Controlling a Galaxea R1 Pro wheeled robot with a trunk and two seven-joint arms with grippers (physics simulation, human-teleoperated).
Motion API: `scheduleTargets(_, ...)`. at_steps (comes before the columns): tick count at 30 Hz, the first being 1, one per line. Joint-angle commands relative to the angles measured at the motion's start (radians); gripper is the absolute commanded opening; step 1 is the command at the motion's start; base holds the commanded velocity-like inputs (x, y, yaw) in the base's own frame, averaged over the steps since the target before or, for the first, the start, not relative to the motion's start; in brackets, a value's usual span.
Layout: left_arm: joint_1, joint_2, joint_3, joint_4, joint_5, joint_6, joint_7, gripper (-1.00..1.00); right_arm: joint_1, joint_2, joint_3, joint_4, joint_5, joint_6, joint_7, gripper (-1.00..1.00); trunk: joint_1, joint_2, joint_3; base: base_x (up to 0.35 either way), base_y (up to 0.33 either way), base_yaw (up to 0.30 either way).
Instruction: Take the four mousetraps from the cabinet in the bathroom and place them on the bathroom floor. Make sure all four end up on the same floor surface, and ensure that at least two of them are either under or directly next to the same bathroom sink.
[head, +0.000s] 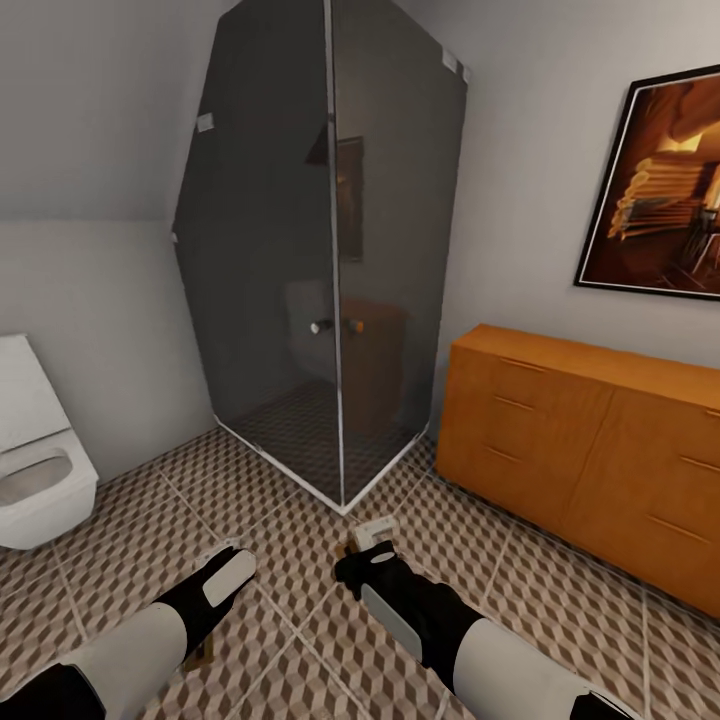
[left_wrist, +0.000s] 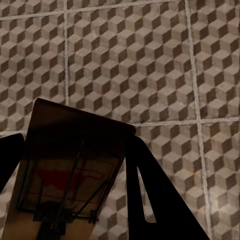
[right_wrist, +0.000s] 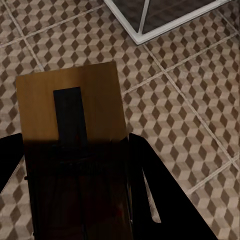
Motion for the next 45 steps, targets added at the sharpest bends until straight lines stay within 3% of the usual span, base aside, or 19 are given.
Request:
scheduleTargets(1,-0.001,0.001,-0.006,-0.002,0.000,0.010,0.006,-1.00,-0.001,0.000,0.005,-0.001,-0.011,0.001,-0.010,-1.00,0.000,-0.001,-0.002,0.000,0.001,0.272)
scheduleTargets(45,0.000,0.001,-0.007,-0.002,0.000,0.010,0.006,-1.00,0.000,0.000,0.005,-0.001,-0.012,0.001,-0.010,-1.00,0.000,-0.001,-0.026,-0.003,0.004,0.272)
